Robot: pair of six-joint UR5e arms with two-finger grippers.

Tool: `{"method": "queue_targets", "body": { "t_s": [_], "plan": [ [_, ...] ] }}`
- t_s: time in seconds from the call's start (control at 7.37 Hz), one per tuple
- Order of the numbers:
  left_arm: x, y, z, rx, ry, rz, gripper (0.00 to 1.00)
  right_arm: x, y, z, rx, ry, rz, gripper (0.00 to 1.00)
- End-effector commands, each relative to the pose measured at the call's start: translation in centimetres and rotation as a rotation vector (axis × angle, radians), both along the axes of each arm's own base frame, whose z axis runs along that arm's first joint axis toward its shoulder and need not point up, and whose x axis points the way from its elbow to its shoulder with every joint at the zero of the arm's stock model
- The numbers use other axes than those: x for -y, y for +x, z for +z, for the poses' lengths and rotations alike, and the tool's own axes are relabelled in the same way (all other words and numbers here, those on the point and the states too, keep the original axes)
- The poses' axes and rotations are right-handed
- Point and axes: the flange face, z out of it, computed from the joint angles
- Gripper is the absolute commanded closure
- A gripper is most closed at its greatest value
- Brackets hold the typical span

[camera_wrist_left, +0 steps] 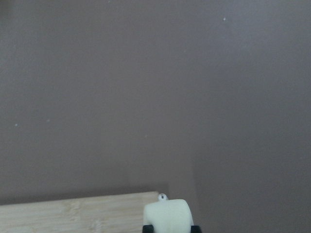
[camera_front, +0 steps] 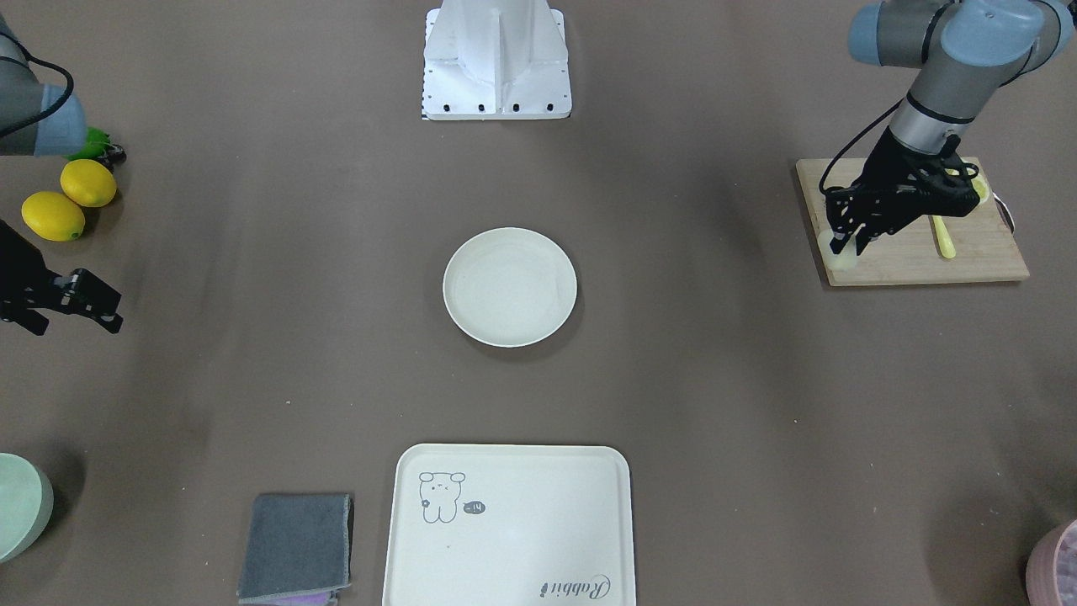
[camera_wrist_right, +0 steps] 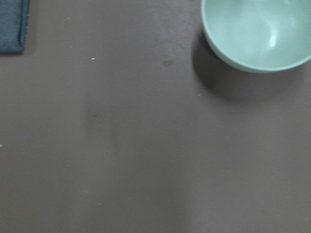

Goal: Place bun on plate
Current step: 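Carry the pale bun with the left gripper over the white plate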

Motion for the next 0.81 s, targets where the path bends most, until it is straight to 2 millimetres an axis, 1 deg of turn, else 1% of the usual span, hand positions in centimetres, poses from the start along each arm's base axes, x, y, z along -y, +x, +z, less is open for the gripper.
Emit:
{"method": "queue_targets", "body": {
  "t_s": [0.0,0.14,0.27,0.41,0.54,0.68],
  "plan": [
    [3.7,4.9,-10.9,-0.016,-0.053,-0.025,0.65,-1.4,5.6,4.6,-0.020,0.020,-0.046,0.00],
    [3.9,8.8,-16.0,-0.042,-0.102,-0.031,0.65,-2.8,8.8,7.1,-0.011,0.016,-0.063,0.00],
    [2.7,13.1,-19.9,-0.056,-0.106,-0.051,0.65,-4.3,12.1,9.3,0.005,0.017,-0.076,0.00],
    [1.8,17.8,-22.1,-0.067,-0.118,-0.056,0.65,-4.9,14.4,11.3,0.015,0.015,-0.079,0.00],
    [1.9,21.0,-23.5,-0.065,-0.130,-0.068,0.65,-6.0,16.3,13.7,0.010,0.010,-0.083,0.00],
    [0.2,23.7,-24.5,-0.067,-0.111,-0.061,0.65,-7.6,18.4,16.1,0.003,-0.012,-0.071,0.00]
  ]
}}
